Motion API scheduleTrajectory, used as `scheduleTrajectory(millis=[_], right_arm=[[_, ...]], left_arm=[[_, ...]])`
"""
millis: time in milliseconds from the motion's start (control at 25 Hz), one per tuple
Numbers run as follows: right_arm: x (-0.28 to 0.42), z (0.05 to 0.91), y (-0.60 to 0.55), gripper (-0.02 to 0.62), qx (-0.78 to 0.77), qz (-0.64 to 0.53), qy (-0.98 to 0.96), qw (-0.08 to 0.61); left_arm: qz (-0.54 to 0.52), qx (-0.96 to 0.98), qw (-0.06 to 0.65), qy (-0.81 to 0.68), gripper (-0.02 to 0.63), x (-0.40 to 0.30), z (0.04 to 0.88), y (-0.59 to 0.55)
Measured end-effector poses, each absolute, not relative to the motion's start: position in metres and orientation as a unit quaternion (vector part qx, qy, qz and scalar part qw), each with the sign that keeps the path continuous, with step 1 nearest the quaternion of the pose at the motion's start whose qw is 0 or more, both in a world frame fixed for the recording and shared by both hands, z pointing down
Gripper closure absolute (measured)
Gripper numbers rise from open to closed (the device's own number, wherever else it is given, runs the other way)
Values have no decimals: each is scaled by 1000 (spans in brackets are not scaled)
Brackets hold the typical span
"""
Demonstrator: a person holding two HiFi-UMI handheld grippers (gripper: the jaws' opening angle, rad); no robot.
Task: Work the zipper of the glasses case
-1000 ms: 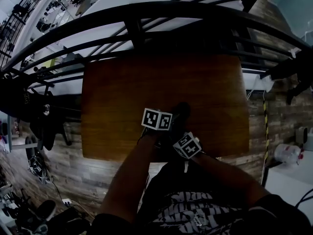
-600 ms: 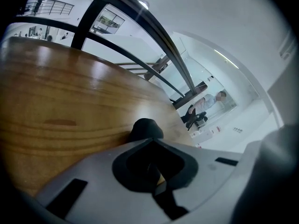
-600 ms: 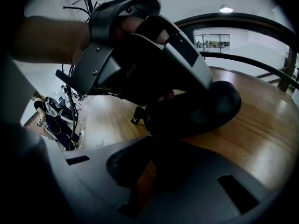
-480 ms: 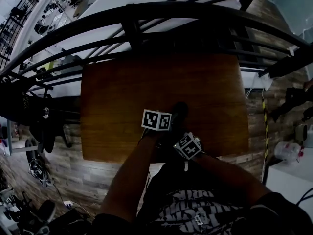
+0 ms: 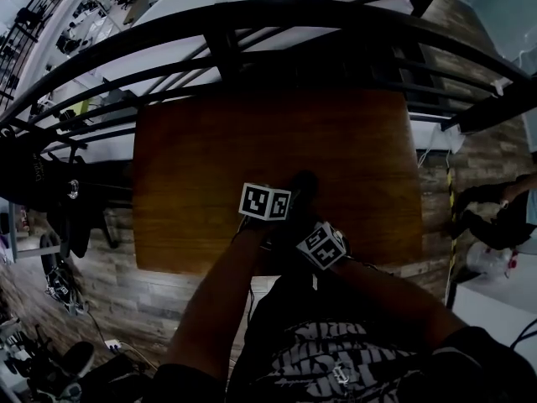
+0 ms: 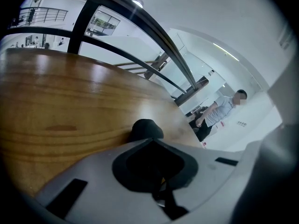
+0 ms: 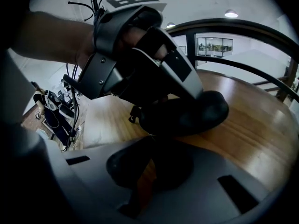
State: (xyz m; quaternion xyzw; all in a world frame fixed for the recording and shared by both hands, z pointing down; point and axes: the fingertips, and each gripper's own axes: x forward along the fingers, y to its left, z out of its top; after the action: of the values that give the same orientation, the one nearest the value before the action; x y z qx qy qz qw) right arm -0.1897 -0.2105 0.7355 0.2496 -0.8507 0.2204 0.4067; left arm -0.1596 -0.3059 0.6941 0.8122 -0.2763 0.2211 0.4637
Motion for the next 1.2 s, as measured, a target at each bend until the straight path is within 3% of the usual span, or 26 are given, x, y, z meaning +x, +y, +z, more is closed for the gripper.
scheduleTrajectory(millis=[1200], right_arm=[[-156,735,-229,597,269,228,-844,405]], left_arm=[[235,815,442,-292,606,-153,696,-302]])
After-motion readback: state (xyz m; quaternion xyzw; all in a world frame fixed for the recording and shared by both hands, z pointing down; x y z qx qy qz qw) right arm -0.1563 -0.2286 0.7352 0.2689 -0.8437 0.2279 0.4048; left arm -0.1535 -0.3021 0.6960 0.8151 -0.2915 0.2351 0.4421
